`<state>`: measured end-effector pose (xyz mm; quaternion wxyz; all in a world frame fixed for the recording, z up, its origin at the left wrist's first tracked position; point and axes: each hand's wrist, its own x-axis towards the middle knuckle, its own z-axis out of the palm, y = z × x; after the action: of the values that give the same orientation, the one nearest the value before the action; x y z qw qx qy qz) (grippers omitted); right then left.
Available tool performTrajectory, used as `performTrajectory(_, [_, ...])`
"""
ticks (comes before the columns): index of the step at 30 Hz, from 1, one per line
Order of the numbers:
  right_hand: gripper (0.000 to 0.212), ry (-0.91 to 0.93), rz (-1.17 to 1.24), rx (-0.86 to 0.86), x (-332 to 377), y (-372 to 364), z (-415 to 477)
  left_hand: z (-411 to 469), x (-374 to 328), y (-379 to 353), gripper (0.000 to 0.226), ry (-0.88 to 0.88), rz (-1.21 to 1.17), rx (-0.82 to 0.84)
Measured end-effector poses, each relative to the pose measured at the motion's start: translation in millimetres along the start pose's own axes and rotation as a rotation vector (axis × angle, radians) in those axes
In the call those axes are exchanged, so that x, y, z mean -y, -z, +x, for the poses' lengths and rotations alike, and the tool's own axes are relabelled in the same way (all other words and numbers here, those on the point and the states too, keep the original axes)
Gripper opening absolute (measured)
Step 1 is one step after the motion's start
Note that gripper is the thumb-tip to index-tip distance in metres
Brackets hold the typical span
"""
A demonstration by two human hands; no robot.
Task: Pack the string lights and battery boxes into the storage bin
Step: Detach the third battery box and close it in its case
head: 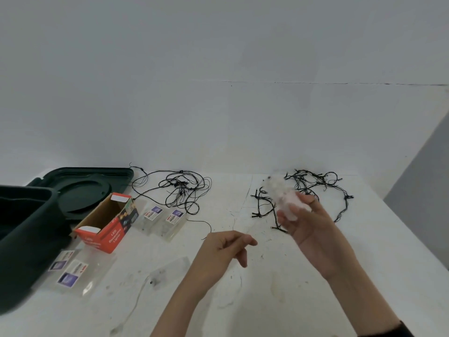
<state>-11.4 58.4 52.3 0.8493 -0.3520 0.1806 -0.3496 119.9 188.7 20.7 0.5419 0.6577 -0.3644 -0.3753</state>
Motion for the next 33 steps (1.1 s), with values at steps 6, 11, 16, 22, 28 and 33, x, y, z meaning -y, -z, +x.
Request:
performTrajectory(6, [0.023,0.456,-0.505,-0.232,10,-4,-1,-8,-15,6,0.021,0.033,-0.052,0.127])
performTrajectory(11, [0.016,1.078,-1.372,-0.237,6,0,3,-12,-38,3,0.017,-0.011,0.002,0.216])
performTrajectory(16, [0.029,0.828,-1.85,-0.01,19,-4,2,-3,-57,7,0.021,-0.206,0.279,0.006])
performTrajectory(22, [0.022,-0.114,-1.179,0.467,46,-16,-1,12,-69,9,0.021,-0.301,0.271,-0.118])
performTrajectory(28, [0.021,0.045,-0.41,0.229,43,-19,4,18,-49,3,0.013,-0.144,0.063,-0.032])
performTrajectory(33, [0.029,0.231,-0.433,0.06,30,-24,6,13,-45,-5,0.015,-0.093,-0.05,0.029])
